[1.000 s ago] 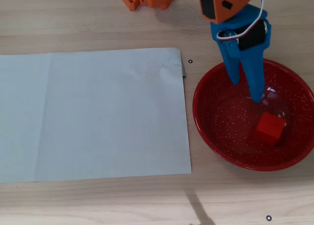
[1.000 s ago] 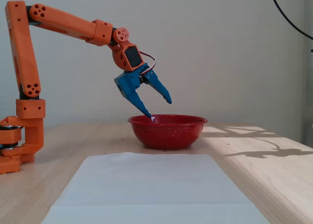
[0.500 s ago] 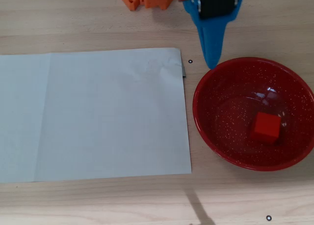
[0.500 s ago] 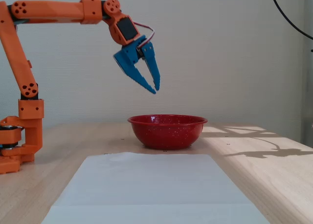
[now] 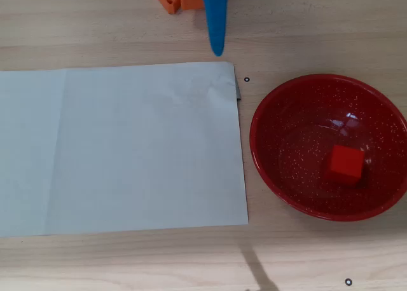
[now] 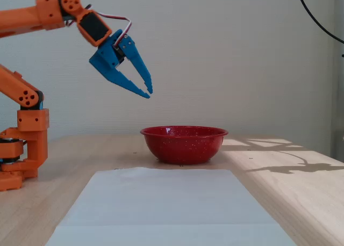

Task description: Grasp the red cube and put it in the red bowl

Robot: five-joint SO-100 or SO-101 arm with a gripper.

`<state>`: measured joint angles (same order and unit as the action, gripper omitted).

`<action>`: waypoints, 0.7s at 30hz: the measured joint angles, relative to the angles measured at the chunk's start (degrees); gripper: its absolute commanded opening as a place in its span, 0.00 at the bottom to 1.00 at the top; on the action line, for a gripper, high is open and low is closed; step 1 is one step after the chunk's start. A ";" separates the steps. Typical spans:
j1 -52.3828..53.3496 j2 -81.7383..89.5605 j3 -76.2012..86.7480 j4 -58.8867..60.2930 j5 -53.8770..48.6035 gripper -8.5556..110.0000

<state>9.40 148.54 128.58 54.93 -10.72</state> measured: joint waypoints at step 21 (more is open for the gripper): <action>-6.06 34.10 46.23 -21.53 2.46 0.07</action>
<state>3.34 182.64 174.81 33.40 -8.26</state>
